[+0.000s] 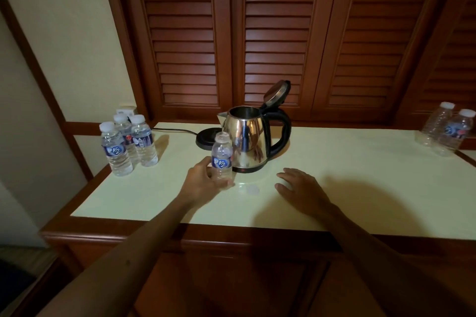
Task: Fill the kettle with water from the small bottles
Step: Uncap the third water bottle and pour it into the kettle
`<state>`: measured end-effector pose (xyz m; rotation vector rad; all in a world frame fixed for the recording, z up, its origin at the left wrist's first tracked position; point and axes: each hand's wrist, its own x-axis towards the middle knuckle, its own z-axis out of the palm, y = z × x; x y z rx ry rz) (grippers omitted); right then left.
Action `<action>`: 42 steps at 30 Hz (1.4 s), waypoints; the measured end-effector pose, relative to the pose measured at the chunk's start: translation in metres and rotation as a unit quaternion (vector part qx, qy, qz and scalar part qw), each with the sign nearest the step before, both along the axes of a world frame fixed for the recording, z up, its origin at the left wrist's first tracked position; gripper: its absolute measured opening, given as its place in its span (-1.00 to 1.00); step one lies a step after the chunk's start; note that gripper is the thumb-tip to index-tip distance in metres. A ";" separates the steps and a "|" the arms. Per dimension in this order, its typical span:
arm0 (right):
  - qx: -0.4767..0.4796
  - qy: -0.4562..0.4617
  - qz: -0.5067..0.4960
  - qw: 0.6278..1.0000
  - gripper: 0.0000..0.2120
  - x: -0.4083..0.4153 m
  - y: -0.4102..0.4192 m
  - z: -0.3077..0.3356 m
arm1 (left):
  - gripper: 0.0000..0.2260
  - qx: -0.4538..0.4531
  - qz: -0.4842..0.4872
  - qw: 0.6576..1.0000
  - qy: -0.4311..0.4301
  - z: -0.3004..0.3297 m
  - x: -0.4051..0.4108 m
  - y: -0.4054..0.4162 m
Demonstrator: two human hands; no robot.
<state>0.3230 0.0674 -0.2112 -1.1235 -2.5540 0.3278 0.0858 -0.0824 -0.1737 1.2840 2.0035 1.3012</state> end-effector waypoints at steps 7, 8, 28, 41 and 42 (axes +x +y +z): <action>0.035 -0.049 0.000 0.998 -0.53 -0.003 -0.002 0.005 | -0.47 0.043 0.006 0.999 -0.021 -0.020 0.000 -0.005; 0.044 -0.073 -0.007 0.996 -0.56 -0.006 -0.002 0.008 | -0.47 0.044 0.004 0.999 -0.021 -0.020 -0.001 -0.005; -0.041 0.163 0.129 0.977 -0.71 -0.089 -0.043 0.126 | -0.47 0.067 -0.010 0.997 -0.032 -0.026 -0.008 -0.003; 0.002 -0.014 0.251 0.968 -0.68 -0.129 -0.048 0.173 | -0.47 0.070 -0.011 0.996 -0.051 -0.028 -0.012 -0.002; 0.005 -0.023 0.254 0.967 -0.71 -0.130 -0.047 0.175 | -0.46 0.072 -0.012 0.996 -0.054 -0.028 -0.012 -0.002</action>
